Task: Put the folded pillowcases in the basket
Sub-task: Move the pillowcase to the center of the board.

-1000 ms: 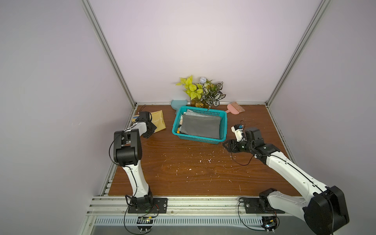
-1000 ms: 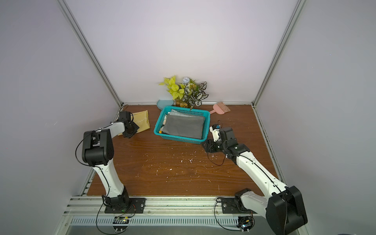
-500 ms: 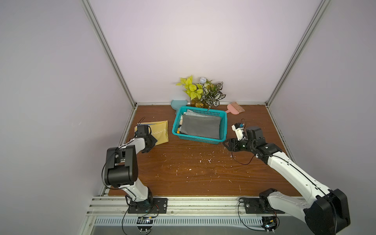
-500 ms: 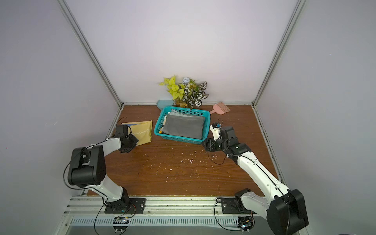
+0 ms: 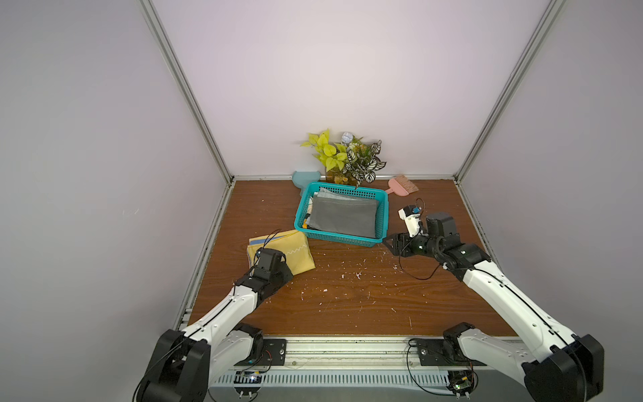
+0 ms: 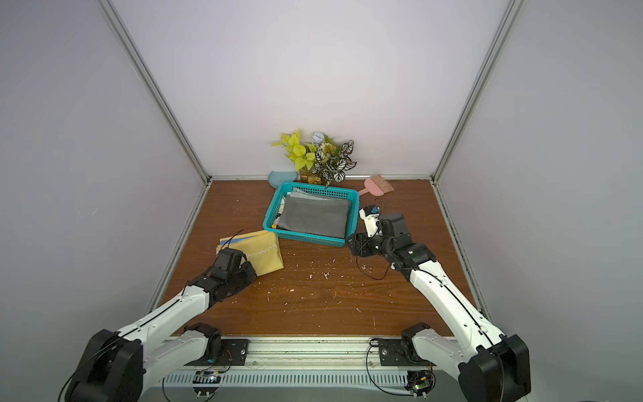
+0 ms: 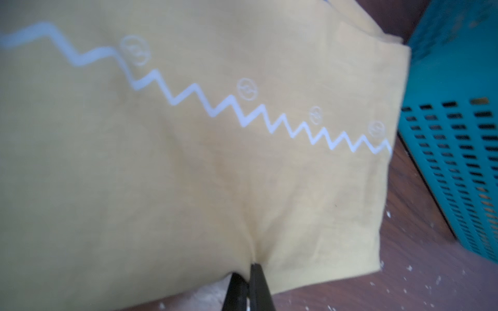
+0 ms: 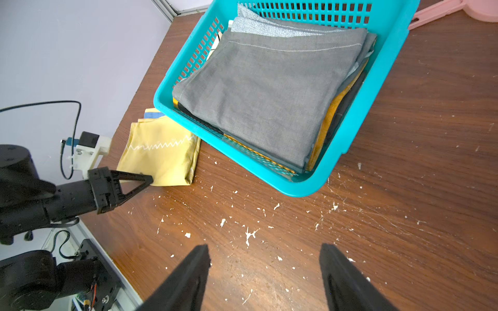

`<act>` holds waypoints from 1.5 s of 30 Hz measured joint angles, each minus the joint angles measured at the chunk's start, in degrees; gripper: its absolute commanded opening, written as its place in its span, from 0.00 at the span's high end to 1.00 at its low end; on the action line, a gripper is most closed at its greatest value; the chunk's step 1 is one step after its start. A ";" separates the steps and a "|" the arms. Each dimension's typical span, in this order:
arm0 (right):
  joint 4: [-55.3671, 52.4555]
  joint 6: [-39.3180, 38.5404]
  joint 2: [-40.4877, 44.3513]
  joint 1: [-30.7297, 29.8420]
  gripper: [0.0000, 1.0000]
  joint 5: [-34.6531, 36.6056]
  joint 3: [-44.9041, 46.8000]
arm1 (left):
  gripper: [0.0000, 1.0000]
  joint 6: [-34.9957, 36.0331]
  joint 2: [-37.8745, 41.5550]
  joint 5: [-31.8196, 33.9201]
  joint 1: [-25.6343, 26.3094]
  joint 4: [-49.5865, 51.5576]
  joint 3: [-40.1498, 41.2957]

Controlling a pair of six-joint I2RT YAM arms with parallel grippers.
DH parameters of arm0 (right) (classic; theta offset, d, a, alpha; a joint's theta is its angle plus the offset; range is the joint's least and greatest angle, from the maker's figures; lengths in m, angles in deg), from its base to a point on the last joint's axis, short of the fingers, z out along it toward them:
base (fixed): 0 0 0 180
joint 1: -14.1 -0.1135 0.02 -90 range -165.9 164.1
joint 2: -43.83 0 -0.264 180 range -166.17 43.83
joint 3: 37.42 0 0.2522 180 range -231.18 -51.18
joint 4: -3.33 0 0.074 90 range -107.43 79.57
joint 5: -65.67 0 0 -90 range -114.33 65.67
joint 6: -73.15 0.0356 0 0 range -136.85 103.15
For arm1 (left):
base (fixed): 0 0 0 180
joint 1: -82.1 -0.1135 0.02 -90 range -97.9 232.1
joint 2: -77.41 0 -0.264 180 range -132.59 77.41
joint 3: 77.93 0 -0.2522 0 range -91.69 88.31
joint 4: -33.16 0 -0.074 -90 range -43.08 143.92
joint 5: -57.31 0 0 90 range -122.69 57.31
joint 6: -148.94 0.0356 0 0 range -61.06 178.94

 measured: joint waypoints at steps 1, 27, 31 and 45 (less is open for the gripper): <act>0.00 0.04 0.00 -0.02 0.28 0.00 0.00 | 0.99 -1.44 1.20 0.57 2.38 0.13 0.50; -2.12 -0.42 1.49 1.97 0.16 0.52 1.14 | 0.99 -8.50 -22.69 5.05 40.17 -3.19 -16.46; -2.45 -0.35 1.46 3.58 0.16 0.09 1.99 | 0.99 -5.84 -27.82 3.48 42.71 -4.33 -20.65; -2.16 2.51 -0.57 7.13 0.16 -3.04 10.36 | 0.44 -0.09 -36.22 0.28 48.43 -5.18 -30.40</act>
